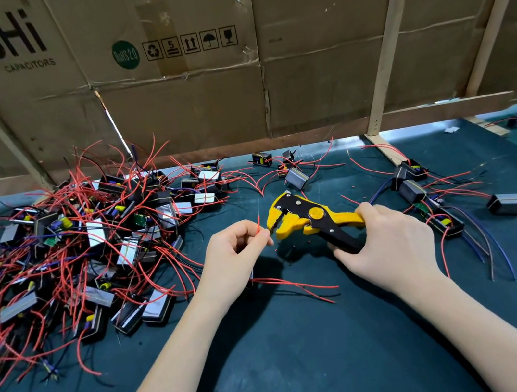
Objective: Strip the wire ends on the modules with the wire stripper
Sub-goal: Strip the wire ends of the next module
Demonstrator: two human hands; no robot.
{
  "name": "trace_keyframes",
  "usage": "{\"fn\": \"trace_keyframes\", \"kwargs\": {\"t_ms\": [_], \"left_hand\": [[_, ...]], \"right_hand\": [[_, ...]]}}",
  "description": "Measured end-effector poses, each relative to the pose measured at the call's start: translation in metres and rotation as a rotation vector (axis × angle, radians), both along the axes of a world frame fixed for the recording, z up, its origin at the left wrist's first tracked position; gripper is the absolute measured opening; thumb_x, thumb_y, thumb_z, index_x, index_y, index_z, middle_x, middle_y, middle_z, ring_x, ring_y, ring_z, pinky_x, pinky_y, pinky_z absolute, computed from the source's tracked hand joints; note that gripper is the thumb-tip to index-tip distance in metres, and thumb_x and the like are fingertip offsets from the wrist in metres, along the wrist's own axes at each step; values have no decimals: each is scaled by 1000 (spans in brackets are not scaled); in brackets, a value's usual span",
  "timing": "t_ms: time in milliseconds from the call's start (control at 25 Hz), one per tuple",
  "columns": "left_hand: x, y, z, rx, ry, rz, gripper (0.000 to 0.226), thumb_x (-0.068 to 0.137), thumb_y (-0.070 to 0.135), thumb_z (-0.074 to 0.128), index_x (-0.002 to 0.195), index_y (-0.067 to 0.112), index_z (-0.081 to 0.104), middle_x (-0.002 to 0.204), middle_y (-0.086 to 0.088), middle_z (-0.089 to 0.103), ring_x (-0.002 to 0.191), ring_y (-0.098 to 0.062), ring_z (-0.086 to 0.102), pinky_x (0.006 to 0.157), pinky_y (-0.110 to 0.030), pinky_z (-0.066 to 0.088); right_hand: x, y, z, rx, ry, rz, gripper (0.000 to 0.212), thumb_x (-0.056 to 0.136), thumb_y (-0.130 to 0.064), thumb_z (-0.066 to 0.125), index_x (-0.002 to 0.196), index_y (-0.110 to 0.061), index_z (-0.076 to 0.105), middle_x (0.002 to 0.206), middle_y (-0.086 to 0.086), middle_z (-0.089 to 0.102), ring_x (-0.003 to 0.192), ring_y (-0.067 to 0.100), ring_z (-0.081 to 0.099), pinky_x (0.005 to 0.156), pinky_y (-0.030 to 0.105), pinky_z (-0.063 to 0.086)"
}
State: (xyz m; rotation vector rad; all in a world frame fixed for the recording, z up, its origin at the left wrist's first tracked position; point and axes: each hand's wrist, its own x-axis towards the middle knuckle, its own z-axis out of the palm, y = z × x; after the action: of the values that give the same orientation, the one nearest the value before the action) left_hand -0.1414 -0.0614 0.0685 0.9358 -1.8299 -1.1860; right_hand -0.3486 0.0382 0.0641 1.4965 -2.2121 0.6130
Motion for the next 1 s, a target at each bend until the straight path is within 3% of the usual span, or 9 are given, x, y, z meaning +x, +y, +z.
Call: {"fn": "trace_keyframes", "kwargs": {"t_ms": [120, 320, 520, 680, 840, 1000], "left_hand": [[0, 0, -1, -9, -38, 11, 23, 93, 20, 63, 71, 20, 67, 70, -23, 55, 61, -16, 41, 57, -19, 35], [0, 1, -2, -16, -68, 4, 24, 93, 22, 62, 70, 23, 66, 61, -7, 47, 55, -11, 37, 52, -11, 33], [0, 1, -1, -41, -48, -2, 24, 94, 20, 62, 71, 23, 67, 69, -24, 53, 58, -15, 41, 53, -12, 35], [-1, 2, 0, -43, -40, 3, 24, 93, 19, 62, 70, 22, 66, 66, -22, 51, 57, -15, 39, 52, -13, 35], [0, 2, 1, -35, -33, -1, 26, 94, 18, 62, 69, 21, 66, 60, -8, 45, 56, -15, 37, 52, -12, 34], [0, 3, 1, -43, -39, -5, 24, 93, 19, 62, 69, 20, 66, 62, -16, 47, 58, -15, 37, 54, -15, 33]], "right_hand": [[0, 0, 1, -23, -19, -5, 52, 62, -58, 75, 88, -16, 60, 74, -3, 61, 72, 28, 63, 55, 27, 27], [1, 2, 5, -28, -7, -1, 52, 60, -54, 79, 86, -13, 60, 71, 0, 61, 67, 31, 62, 54, 28, 25], [1, 3, 8, -2, 17, 2, 49, 59, -50, 82, 80, -12, 59, 66, 2, 59, 64, 32, 62, 53, 28, 26], [1, 4, 8, 3, 8, -4, 47, 62, -52, 79, 77, -13, 58, 66, 2, 61, 65, 33, 63, 53, 29, 26], [0, 3, 7, 22, -15, -11, 44, 67, -54, 76, 68, -15, 56, 62, 6, 61, 63, 36, 61, 55, 29, 26], [-3, 2, 5, 59, -24, -23, 40, 71, -57, 70, 70, -18, 58, 65, 7, 63, 70, 35, 62, 57, 30, 27]]}}
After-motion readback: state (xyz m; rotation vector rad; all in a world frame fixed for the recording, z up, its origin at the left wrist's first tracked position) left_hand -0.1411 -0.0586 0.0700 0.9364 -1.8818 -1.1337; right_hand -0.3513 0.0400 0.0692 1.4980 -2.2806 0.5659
